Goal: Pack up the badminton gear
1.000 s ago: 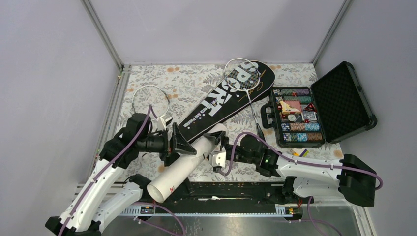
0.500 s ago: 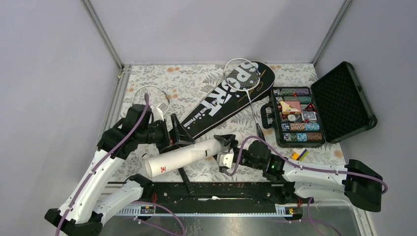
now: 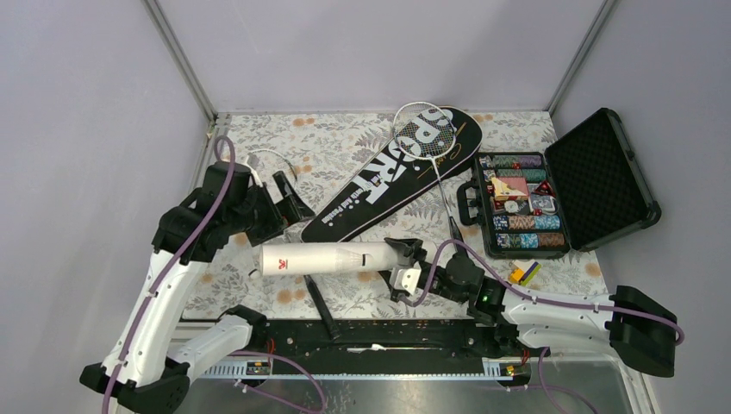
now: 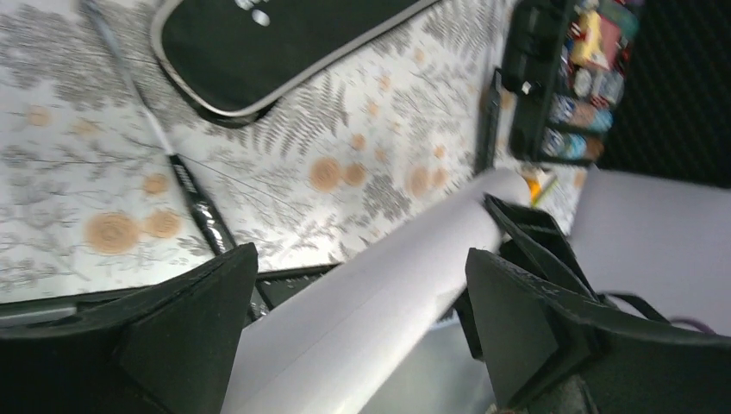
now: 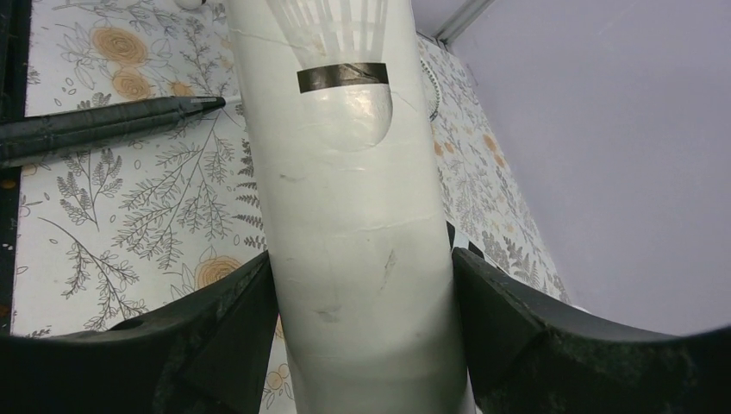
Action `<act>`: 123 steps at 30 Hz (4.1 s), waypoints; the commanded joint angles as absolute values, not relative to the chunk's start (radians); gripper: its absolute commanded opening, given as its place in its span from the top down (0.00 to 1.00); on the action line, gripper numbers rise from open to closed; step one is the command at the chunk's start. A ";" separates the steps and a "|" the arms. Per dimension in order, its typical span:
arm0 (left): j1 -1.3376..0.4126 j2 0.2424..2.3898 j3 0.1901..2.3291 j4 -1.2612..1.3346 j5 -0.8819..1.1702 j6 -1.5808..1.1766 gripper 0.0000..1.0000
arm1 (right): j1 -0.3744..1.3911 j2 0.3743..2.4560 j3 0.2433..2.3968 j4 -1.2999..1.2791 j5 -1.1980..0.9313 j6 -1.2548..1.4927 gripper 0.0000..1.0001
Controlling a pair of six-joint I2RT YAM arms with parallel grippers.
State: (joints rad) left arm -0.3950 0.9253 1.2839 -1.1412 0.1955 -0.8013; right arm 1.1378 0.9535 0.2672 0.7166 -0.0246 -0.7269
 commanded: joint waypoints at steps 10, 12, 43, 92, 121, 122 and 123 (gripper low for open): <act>-0.334 0.918 1.414 -1.278 0.170 -0.666 0.03 | 1.135 0.870 0.235 0.876 0.074 -0.670 0.61; -0.334 0.918 1.452 -1.304 0.209 -0.632 0.05 | 1.135 0.864 0.233 0.869 0.076 -0.668 0.61; -0.334 0.828 1.477 -1.227 0.542 -0.607 0.77 | 1.135 0.797 0.249 0.732 0.014 -0.644 0.62; -0.327 0.926 1.422 -1.210 -0.196 -0.487 0.29 | 1.135 0.775 0.256 0.841 0.225 -0.551 0.57; 0.236 1.718 1.372 -0.849 0.352 -0.268 0.30 | 1.135 0.363 0.297 0.523 0.017 -0.500 0.57; 0.236 1.730 1.371 -0.848 0.352 -0.269 0.31 | 1.135 0.365 0.296 0.524 0.012 -0.500 0.57; 0.236 1.737 1.367 -0.850 0.348 -0.272 0.32 | 1.136 0.365 0.296 0.525 0.008 -0.500 0.57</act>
State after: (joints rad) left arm 0.2356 1.7210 1.3239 -0.8829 0.2771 -0.2874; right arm 1.1358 0.3744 0.2440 0.4683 0.0460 -0.5140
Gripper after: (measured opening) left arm 0.698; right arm 0.709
